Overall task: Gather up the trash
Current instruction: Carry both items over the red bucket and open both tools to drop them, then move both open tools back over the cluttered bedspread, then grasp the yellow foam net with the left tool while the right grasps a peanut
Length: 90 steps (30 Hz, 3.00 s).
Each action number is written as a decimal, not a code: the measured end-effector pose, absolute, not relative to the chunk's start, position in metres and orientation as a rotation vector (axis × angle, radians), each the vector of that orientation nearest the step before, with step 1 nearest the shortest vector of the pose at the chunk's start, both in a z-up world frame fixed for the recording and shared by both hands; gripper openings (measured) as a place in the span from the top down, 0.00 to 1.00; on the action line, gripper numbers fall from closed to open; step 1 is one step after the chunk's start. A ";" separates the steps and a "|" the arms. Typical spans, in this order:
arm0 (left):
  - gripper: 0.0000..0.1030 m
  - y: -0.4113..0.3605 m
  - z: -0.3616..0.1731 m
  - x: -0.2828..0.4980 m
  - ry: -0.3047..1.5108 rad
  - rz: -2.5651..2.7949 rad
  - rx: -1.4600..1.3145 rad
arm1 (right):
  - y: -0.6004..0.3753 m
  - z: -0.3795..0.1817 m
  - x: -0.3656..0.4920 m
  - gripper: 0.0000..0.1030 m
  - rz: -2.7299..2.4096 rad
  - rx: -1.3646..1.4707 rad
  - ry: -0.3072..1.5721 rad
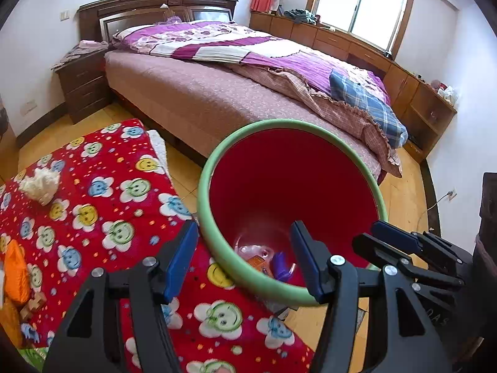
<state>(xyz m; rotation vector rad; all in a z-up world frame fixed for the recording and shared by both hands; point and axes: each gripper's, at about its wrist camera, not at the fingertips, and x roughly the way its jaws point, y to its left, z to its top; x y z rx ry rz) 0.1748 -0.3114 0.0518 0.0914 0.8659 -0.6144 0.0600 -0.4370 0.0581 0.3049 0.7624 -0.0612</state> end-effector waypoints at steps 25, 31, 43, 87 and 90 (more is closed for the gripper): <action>0.40 -0.171 0.074 0.100 0.862 -0.438 0.028 | -0.352 0.084 0.001 0.46 0.026 0.318 0.701; 0.40 -0.125 0.071 0.087 0.860 -0.361 0.011 | -0.318 0.082 -0.007 0.46 0.064 0.285 0.715; 0.40 -0.039 0.041 0.082 0.903 -0.169 0.004 | -0.264 0.064 -0.003 0.46 0.125 0.237 0.794; 0.74 0.034 0.006 0.102 0.906 -0.044 -0.140 | -0.137 0.013 0.082 0.55 0.311 0.057 0.962; 0.76 0.036 0.006 0.102 0.901 -0.049 -0.149 | -0.131 0.010 0.085 0.58 0.307 0.031 0.957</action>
